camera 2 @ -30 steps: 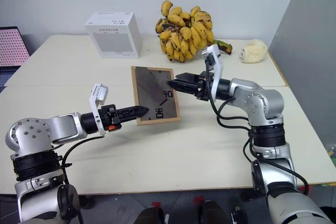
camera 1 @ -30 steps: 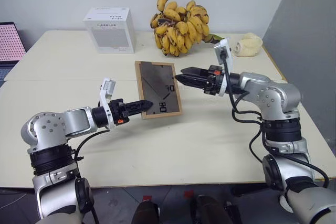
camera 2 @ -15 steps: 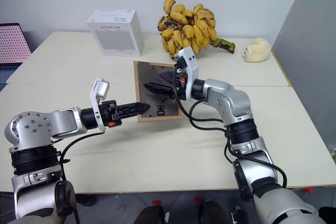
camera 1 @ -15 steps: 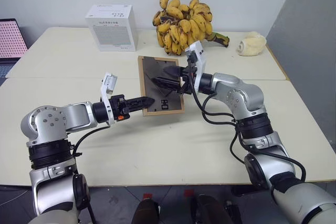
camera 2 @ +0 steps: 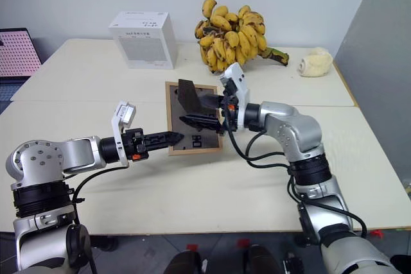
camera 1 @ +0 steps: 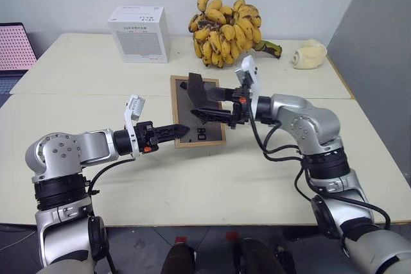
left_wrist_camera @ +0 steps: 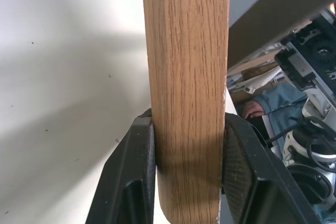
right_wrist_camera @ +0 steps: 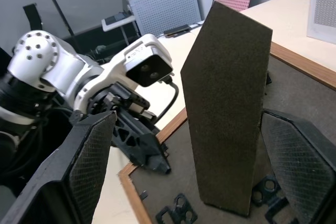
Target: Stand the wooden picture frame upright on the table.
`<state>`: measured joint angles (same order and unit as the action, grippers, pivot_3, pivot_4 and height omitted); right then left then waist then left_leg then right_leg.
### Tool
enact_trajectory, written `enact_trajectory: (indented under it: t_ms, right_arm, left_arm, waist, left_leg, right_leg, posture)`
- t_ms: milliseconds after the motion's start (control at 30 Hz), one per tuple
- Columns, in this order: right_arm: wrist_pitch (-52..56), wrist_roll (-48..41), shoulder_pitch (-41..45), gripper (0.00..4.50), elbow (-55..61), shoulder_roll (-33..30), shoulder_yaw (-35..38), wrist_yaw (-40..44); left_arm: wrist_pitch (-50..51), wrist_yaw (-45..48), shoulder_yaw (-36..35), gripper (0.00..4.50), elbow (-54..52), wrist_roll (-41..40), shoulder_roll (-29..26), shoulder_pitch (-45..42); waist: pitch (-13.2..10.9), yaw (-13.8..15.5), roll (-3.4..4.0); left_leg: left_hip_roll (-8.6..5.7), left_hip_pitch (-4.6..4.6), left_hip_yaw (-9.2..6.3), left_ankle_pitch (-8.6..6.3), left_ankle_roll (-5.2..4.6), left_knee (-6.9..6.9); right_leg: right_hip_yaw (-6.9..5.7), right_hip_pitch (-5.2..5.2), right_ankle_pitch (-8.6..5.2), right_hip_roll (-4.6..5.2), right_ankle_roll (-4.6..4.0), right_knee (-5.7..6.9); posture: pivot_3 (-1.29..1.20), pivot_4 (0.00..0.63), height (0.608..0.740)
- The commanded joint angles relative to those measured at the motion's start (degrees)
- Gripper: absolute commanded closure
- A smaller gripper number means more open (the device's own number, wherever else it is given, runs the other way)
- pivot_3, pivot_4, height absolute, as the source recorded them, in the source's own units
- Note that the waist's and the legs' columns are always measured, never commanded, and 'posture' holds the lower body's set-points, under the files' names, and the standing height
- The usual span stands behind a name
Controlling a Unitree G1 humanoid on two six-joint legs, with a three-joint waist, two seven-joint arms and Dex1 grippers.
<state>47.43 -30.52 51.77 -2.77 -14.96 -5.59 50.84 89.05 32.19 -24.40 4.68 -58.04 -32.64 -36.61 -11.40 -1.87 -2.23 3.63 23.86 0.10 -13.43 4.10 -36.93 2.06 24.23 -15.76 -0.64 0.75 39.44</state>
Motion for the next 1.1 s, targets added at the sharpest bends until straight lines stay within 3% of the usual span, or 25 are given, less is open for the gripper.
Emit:
enact_trajectory:
  t_ms: [33,167,233,267,367,467,533,633,800,1100]
  right_arm:
    - [0.1,-0.8,-2.1,0.06,2.3,-4.6,0.9,3.0]
    - [-8.3,4.6,-8.1,0.06,2.2,-14.9,2.7,6.2]
    - [-20.7,10.2,-12.6,0.06,-0.1,-20.1,2.0,8.4]
    - [-27.5,13.0,-14.5,0.06,-1.5,-22.0,1.4,9.3]
    - [-63.8,26.0,-17.8,0.06,-12.2,-25.7,-1.2,7.0]
    - [-90.1,45.8,-12.9,0.06,-25.2,-26.6,-4.4,-14.0]
    - [-101.2,58.2,-9.8,0.06,-30.0,-27.1,-6.5,-27.3]
    - [-107.4,72.7,-6.2,0.06,-33.7,-26.8,-10.5,-43.5]
    - [-111.3,79.4,-2.0,0.06,-36.5,-24.5,-13.1,-56.1]
    - [-114.9,87.8,1.8,0.06,-35.5,-22.4,-18.6,-66.8]
  left_arm:
    - [1.1,1.6,-1.7,3.2,-2.0,-3.2,-0.1,-1.0]
    - [3.4,0.8,-1.8,3.2,-1.1,-6.5,-0.8,0.2]
    - [3.5,-0.4,-0.5,3.2,-0.5,-11.8,-2.2,2.2]
    - [3.5,-1.2,0.2,3.2,-0.4,-14.2,-2.7,3.1]
    - [3.5,-5.4,3.4,3.2,4.0,-26.3,-5.3,4.0]
    - [2.3,-13.1,6.2,3.2,10.6,-39.5,-6.2,2.5]
    - [-2.2,-19.6,10.9,3.2,11.3,-50.9,-7.9,3.7]
    - [-3.9,-21.6,14.4,3.2,9.5,-55.0,-8.8,5.1]
    - [-7.2,-23.9,15.7,3.2,3.8,-55.0,-8.8,8.5]
    - [-8.9,-24.7,17.2,3.2,1.2,-55.0,-8.2,9.7]
  waist:
    - [0.0,0.0,0.0]
    - [0.0,0.5,-0.01]
    - [0.0,0.5,-0.02]
    - [0.0,0.2,-0.02]
    - [0.0,-0.2,-0.02]
    - [0.0,-1.0,-0.01]
    - [0.0,-1.4,-0.02]
    - [0.0,-1.5,-0.03]
    - [0.0,-1.1,-0.03]
    - [0.0,-0.8,-0.04]
  left_leg:
    - [0.0,0.0,-0.01,0.0,0.0,0.0]
    - [-0.05,0.03,-0.02,0.0,0.0,-0.05]
    - [-0.1,0.04,-0.01,-0.01,-0.02,-0.04]
    - [-0.1,0.04,0.02,-0.01,-0.03,-0.03]
    - [-0.05,0.04,0.04,-0.03,-0.04,0.0]
    - [-0.03,-0.08,0.08,-0.02,-0.04,-0.01]
    - [-0.05,-0.09,0.18,-0.01,-0.03,-0.09]
    - [-0.07,-0.29,0.23,0.03,0.04,-0.1]
    - [-0.12,-0.51,0.14,0.19,0.23,-0.07]
    - [-0.12,-0.55,0.14,0.25,0.18,-0.11]
  right_leg:
    - [-0.01,0.0,0.0,0.0,0.0,0.02]
    - [-0.02,-0.02,0.0,0.01,0.01,0.0]
    - [-0.01,-0.08,0.0,0.05,0.02,-0.14]
    - [0.02,-0.08,0.0,0.05,0.03,-0.18]
    - [0.05,-0.08,0.0,0.03,0.05,-0.27]
    - [0.17,-0.08,0.02,0.0,0.09,-0.18]
    - [0.3,0.04,0.04,0.01,0.12,0.07]
    - [0.46,0.04,0.05,0.02,0.12,0.4]
    - [0.43,-0.1,0.08,-0.03,0.03,0.54]
    - [0.43,-0.16,0.12,-0.03,-0.03,0.56]
  posture:
    - [0.0,0.15,0.74]
    - [0.0,0.15,0.74]
    - [0.0,0.15,0.74]
    - [0.0,0.15,0.74]
    - [0.0,0.15,0.74]
    - [0.0,0.15,0.74]
    - [0.0,0.15,0.74]
    - [0.0,0.15,0.74]
    - [0.0,0.15,0.74]
    - [0.0,0.15,0.74]
